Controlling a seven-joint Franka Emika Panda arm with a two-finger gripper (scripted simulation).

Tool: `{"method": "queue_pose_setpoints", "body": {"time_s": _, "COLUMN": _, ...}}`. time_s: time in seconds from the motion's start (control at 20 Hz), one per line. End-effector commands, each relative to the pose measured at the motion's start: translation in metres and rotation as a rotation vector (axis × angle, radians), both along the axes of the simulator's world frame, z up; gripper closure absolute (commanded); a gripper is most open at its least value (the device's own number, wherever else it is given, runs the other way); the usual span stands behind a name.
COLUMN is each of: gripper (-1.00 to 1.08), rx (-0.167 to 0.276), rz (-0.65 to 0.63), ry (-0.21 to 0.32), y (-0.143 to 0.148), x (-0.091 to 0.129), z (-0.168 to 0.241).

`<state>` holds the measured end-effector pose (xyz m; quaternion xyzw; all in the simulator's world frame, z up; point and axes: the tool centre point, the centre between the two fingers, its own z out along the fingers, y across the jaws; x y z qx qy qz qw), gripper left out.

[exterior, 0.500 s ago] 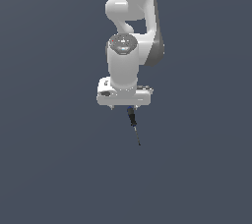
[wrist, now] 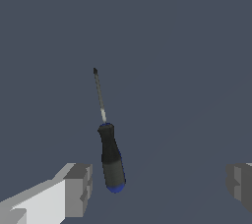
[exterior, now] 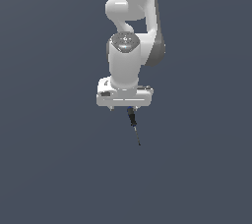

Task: Pick up the object and move it to a goal position.

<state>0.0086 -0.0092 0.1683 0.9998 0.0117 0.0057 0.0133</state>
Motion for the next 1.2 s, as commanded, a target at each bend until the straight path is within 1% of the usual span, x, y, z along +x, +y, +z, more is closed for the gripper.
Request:
{"method": "queue_pose_setpoints", "body": {"time_s": 0.0, "gripper": -0.92, "rx": -0.007, "rz": 0.006, "ry": -0.010, "y": -0.001, "x": 0.003, "z": 0.004}}
{"method": "queue_pose_setpoints", "body": {"time_s": 0.2, "gripper": -0.92, "rx": -0.006, "rz": 0.006, "ry": -0.008, "y": -0.001, "x": 0.003, "z": 0.002}}
{"method": "queue_pose_setpoints", "body": {"time_s": 0.4, "gripper": -0.92, "rx": -0.003, "rz": 0.028, "ry": -0.006, "y": 0.005, "x": 0.003, "z": -0.010}}
{"method": "queue_pose_setpoints", "body": {"time_s": 0.55, "gripper": -0.92, "rx": 0.001, "rz": 0.059, "ry": -0.002, "y": 0.013, "x": 0.003, "z": -0.026}}
{"method": "queue_pose_setpoints", "body": {"time_s": 0.9, "gripper": -0.92, "rx": 0.017, "rz": 0.155, "ry": 0.010, "y": 0.039, "x": -0.001, "z": -0.079}}
{"method": "queue_pose_setpoints", "body": {"time_s": 1.15, "gripper": -0.92, "rx": 0.024, "rz": 0.191, "ry": 0.014, "y": 0.049, "x": -0.004, "z": -0.100}}
